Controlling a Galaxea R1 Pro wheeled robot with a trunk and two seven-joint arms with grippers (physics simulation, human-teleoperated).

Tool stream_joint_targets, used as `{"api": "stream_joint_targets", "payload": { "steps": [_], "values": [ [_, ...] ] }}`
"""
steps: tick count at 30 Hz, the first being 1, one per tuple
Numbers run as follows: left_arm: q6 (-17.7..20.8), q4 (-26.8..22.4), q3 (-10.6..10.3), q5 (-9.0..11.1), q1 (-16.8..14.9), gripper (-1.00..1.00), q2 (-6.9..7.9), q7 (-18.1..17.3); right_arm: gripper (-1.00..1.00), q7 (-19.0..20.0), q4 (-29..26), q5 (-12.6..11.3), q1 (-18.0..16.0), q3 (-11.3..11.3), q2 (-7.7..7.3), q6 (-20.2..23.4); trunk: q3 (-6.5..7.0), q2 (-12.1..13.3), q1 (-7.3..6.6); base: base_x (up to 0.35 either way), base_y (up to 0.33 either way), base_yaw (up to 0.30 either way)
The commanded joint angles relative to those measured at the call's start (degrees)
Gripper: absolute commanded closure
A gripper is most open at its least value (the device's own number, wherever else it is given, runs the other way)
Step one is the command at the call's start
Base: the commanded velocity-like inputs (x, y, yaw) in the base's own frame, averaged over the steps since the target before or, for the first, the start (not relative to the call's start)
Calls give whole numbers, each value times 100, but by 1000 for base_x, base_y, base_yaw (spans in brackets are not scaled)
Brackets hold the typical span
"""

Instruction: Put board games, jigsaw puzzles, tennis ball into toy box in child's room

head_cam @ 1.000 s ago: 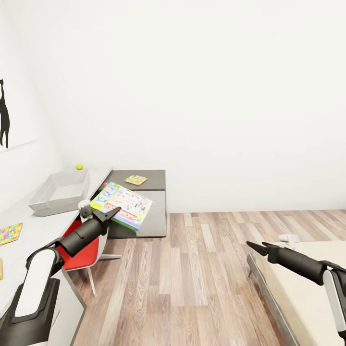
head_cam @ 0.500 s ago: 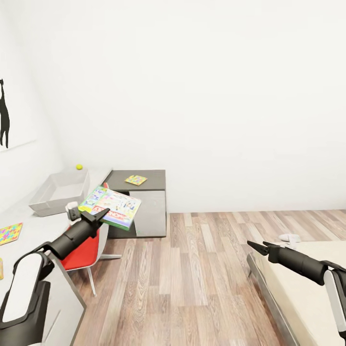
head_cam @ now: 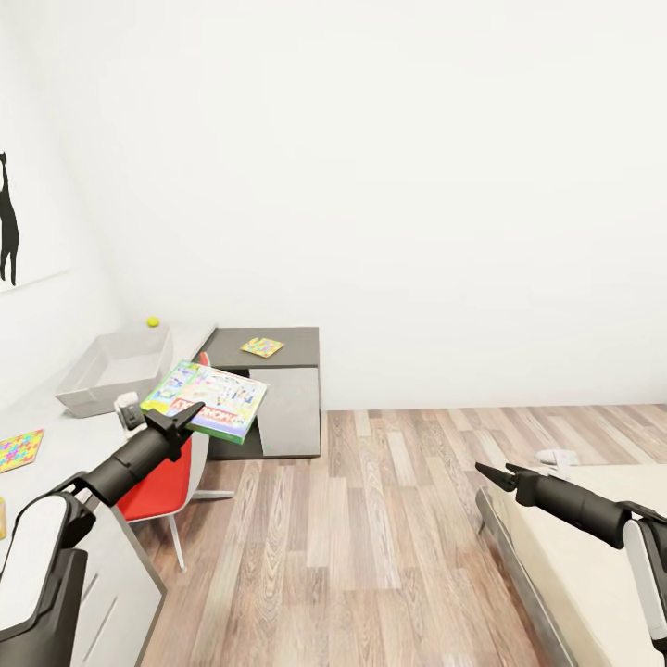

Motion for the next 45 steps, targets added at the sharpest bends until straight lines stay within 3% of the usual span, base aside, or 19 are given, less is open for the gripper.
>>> {"api": "stream_joint_targets", "payload": {
  "steps": [1, 11, 18, 28, 31, 45],
  "values": [
    [27, -2, 10, 44, 0, 100, 1, 43, -100, -6, -3, -42, -5, -3, 2, 47, -13, -13, 4, 0, 0, 0],
    [25, -1, 27, 110, 22, 100, -3, 557, -100, -22, -11, -9, -8, 12, 24, 29, -13, -13, 4, 0, 0, 0],
    [8, -1, 41, 128, 28, 100, -3, 598, -100, -16, -13, 0, -11, 22, 45, 24, -13, -13, 4, 0, 0, 0],
    [-25, 2, 542, 121, -11, 100, 68, 624, -100, -35, -7, 3, -17, 30, 70, 19, -13, -13, 4, 0, 0, 0],
    [-30, 5, 677, 129, -43, 100, 158, 649, -100, -42, -6, 7, -20, 30, 99, 17, -13, -13, 4, 0, 0, 0],
    [-48, 8, 837, 138, -259, 100, 317, 573, -100, -49, 3, 24, -24, 29, 201, 15, -13, -13, 4, 106, -48, 0]
  ]
}}
